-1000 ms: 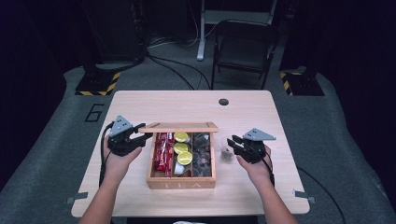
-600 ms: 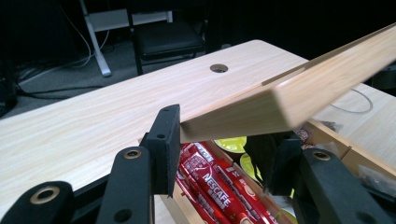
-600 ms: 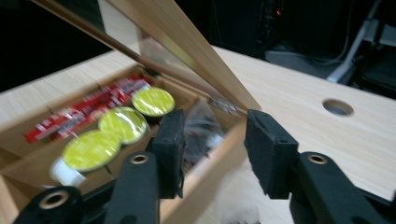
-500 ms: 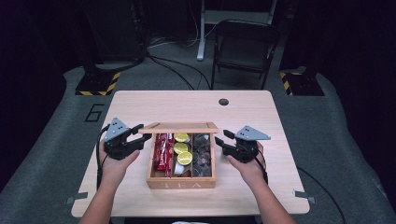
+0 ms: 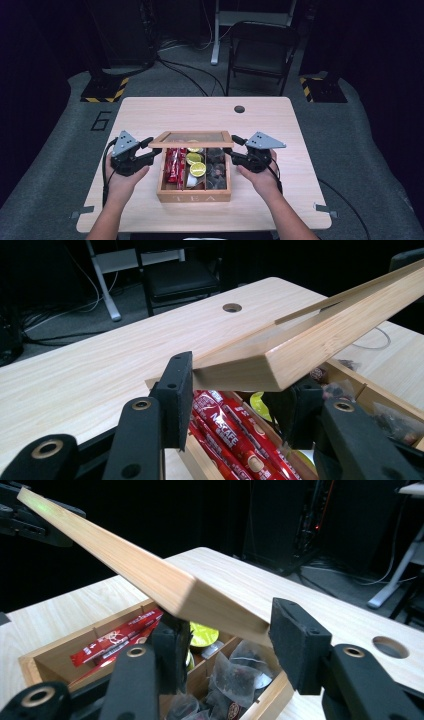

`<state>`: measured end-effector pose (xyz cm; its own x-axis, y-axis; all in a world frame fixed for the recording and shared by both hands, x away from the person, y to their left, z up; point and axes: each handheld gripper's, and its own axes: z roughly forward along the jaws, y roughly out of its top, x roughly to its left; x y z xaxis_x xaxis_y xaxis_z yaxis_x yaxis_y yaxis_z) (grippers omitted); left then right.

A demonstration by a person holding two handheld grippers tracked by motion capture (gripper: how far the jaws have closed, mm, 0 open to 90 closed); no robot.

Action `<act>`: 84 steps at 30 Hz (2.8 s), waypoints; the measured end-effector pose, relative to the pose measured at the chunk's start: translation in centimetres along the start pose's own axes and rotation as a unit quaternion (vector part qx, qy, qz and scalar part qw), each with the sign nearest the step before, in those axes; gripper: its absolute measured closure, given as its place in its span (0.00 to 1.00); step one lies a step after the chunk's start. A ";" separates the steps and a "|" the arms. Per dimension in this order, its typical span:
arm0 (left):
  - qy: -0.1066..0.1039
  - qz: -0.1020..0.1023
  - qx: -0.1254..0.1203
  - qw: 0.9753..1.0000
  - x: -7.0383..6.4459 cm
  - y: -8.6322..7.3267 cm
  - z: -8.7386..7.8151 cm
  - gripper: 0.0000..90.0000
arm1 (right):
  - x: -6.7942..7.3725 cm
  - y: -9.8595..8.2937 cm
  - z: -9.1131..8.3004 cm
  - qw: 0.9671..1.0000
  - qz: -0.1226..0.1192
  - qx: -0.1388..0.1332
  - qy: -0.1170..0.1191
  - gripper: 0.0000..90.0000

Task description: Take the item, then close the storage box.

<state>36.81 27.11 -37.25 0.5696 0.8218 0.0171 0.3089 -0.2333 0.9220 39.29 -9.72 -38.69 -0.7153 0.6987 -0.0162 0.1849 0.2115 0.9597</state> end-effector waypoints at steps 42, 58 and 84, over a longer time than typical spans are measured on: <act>-0.010 0.008 0.029 1.000 -0.1 -0.1 -0.3 0.61 | 0.2 0.5 -0.5 0.999 0.019 0.047 0.011 0.58; -0.009 0.003 0.026 1.000 -0.5 -1.2 -0.6 0.61 | 0.6 -0.4 -0.9 0.999 0.019 0.048 0.012 0.58; -0.027 0.017 0.037 0.999 -1.1 -2.4 -1.6 0.60 | 1.0 -1.4 -1.5 0.997 0.012 0.076 0.030 0.59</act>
<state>34.20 27.63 -38.85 0.6210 0.7834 0.0249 0.3427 -0.2999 0.8903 37.32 -10.35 -39.64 -0.7474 0.6638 0.0263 0.2988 0.3005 0.9058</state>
